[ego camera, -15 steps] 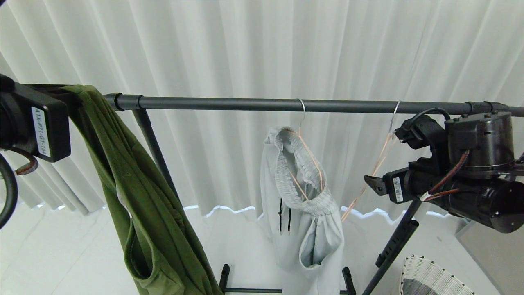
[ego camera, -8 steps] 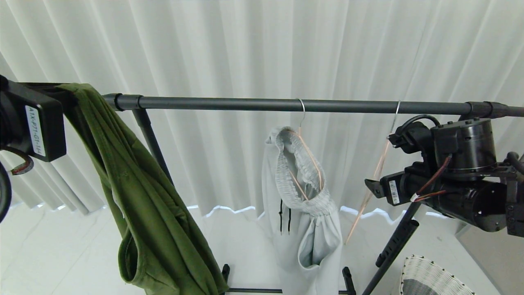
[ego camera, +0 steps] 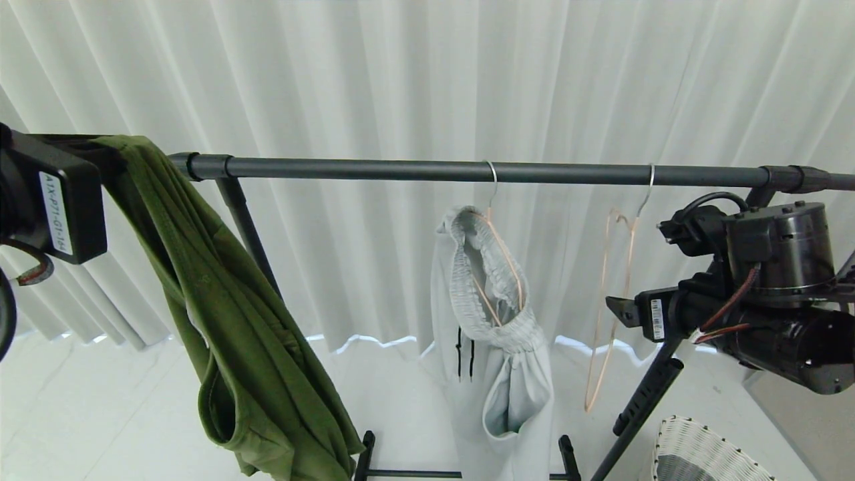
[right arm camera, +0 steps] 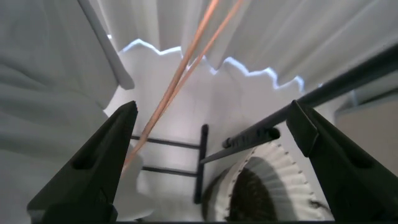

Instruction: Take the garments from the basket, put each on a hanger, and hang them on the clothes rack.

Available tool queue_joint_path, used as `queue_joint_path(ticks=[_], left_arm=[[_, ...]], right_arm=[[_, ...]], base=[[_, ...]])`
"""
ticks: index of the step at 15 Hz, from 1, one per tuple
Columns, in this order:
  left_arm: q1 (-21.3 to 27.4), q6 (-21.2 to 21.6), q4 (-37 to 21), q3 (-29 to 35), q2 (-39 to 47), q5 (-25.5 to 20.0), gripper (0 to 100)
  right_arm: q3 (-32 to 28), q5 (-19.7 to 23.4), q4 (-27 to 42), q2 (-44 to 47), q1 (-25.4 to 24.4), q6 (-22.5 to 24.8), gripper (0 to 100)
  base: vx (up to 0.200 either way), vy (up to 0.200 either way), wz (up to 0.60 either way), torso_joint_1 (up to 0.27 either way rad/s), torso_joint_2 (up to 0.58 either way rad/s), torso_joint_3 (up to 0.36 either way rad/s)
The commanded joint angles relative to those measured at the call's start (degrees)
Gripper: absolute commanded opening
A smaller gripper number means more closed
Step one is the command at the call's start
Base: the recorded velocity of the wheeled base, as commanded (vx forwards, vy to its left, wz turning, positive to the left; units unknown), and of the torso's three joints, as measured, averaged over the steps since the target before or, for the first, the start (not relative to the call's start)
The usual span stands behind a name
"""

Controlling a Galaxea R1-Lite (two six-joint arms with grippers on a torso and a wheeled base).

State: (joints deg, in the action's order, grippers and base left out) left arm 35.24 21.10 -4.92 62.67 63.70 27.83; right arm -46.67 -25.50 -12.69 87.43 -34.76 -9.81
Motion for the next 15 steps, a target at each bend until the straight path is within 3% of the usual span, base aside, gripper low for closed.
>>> queue_joint_path(ticks=[1,8,15], left_arm=[[0.79,-0.01,0.00,-0.01,0.02,0.03,0],[1.32,-0.01,0.00,-0.09,0.02,0.21,0],[1.32,-0.01,0.00,-1.59,0.29,0.21,0]], right_arm=[[0.35,0.01,0.03,-0.07,-0.05,-2.05,100],[0.79,0.81,-0.05,4.41,5.22,-3.46,100],[0.61,1.60,-0.58,7.14,5.05,-7.24,100]], base=[[0.000,0.000,0.00,0.000,0.00,0.000],[0.000,0.000,0.00,0.000,0.00,0.000],[0.000,0.000,0.00,0.000,0.00,0.000]])
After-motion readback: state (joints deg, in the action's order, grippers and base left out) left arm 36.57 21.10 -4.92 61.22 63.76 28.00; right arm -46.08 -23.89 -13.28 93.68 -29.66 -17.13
